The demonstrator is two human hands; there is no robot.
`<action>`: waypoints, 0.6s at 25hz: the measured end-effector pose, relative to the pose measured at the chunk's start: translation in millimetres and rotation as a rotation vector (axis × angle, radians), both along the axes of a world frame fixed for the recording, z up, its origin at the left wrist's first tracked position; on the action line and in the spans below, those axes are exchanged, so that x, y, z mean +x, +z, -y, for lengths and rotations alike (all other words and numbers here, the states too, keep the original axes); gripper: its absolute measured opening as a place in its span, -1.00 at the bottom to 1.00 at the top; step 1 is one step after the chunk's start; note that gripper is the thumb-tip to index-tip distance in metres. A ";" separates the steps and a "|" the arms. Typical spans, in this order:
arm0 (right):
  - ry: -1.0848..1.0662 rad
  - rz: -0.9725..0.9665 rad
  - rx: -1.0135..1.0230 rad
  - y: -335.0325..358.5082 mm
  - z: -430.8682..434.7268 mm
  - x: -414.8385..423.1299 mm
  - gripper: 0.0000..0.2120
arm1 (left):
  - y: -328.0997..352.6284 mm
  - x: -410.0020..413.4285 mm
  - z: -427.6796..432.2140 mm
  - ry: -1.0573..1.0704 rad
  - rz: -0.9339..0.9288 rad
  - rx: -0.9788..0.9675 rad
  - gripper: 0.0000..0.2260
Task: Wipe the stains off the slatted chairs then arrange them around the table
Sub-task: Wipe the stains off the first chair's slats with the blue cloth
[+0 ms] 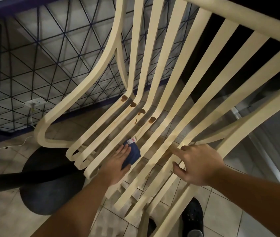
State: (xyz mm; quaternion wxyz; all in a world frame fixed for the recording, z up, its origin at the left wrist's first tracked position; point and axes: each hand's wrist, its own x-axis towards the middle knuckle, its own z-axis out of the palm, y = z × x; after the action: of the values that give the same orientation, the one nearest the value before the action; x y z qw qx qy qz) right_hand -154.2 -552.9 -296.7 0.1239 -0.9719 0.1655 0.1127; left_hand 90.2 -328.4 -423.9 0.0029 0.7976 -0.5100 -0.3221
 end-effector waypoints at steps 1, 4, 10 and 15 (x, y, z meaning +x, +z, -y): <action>-0.002 0.000 0.003 0.1 -0.3 0.2 -0.39 | -0.3 3.3 7.4 0.005 -0.026 -0.005 -0.37; 0.001 -0.004 -0.006 1.0 -0.2 0.9 -0.38 | -4.5 7.9 21.7 0.001 -0.038 -0.033 -0.37; -0.001 -0.021 -0.020 5.5 -0.3 1.6 -0.39 | -9.3 -2.8 6.0 0.190 -0.023 -0.304 -0.57; -0.006 -0.036 -0.025 8.3 -0.8 3.2 -0.41 | -23.8 0.9 -48.4 0.199 0.106 -0.401 -0.73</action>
State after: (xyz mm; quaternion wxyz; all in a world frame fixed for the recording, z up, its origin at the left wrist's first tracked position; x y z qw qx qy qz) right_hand -150.9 -552.1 -288.3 0.1088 -0.9707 0.1722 0.1279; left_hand 91.1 -280.0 -447.6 0.1663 0.8433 -0.4819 -0.1701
